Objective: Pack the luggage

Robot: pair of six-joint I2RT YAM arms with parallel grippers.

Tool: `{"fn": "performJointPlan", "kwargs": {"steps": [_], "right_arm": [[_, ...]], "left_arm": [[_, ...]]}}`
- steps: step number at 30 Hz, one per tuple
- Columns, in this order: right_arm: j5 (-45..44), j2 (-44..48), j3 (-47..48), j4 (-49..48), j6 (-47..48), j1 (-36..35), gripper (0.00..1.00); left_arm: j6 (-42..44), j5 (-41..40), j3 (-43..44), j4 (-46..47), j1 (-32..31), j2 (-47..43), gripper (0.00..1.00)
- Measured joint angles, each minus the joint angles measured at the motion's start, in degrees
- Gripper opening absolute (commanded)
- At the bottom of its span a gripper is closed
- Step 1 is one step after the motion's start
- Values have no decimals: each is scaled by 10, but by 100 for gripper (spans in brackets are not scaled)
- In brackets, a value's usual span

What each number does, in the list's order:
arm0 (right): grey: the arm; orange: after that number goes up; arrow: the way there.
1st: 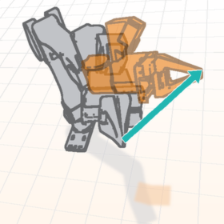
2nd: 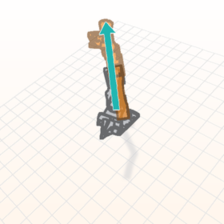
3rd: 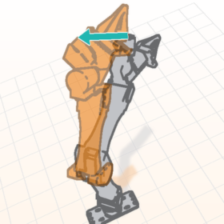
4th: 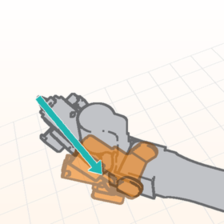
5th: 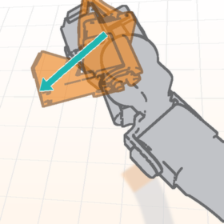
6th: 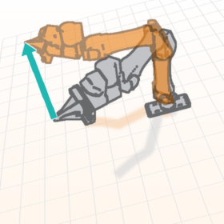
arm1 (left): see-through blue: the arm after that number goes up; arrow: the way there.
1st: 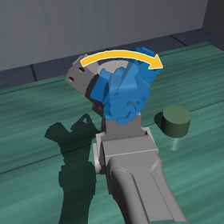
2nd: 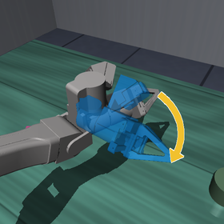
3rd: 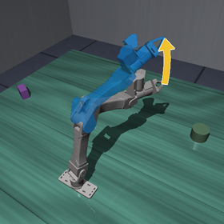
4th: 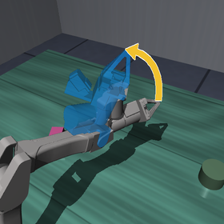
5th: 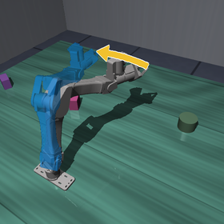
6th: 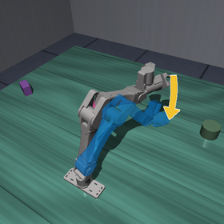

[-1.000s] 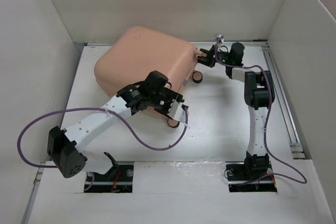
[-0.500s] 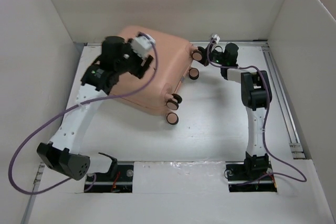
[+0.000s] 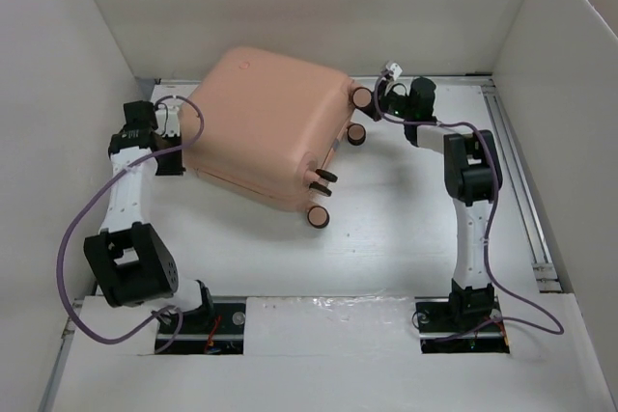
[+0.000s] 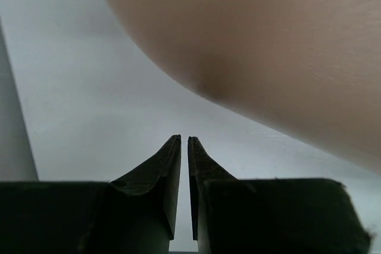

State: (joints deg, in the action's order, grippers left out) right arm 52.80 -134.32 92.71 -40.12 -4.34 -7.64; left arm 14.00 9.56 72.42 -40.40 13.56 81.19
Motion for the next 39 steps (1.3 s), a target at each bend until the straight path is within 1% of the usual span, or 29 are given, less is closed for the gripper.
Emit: {"fn": "performJointPlan", "kwargs": {"steps": [3,5,8,13,16,17,20,22,23,25,27,28,30,32,34,36,39], "right_arm": [[-30,16,-23,3,18,-5,0],[-59,38,-47,14,38,-12,0],[-106,83,-96,40,78,-16,0],[-203,177,-185,103,170,-27,0],[-243,239,-249,127,203,-37,0],[-254,259,-272,132,212,-41,0],[-283,313,-331,141,233,-58,0],[-300,346,-370,142,242,-71,0],[-304,364,-390,142,245,-77,0],[-312,393,-421,145,245,-88,0],[-321,419,-451,140,239,-99,0],[-325,428,-464,133,235,-105,0],[-323,435,-494,92,208,-111,0],[-304,433,-522,37,175,-110,0],[-288,426,-537,-3,141,-107,0],[-279,418,-547,-37,110,-103,0],[-273,405,-567,-96,65,-103,0]], "left_arm": [[-7,-2,-16,11,-3,33,10],[-12,10,4,24,0,78,13],[-12,-8,85,46,5,149,15],[-5,-40,211,125,-14,282,15],[0,-51,283,150,-25,352,15],[3,-55,303,156,-29,369,16],[28,-71,333,175,-43,385,18],[63,-84,338,185,-59,372,21],[86,-91,338,188,-71,359,21],[138,-114,320,198,-109,314,25],[190,-135,297,192,-170,246,25],[205,-130,293,190,-212,216,25],[229,-103,293,189,-323,172,29],[243,-62,290,180,-426,151,30],[254,-33,276,166,-507,141,34],[257,-27,254,154,-553,140,35],[245,-58,205,148,-594,141,41]]}}
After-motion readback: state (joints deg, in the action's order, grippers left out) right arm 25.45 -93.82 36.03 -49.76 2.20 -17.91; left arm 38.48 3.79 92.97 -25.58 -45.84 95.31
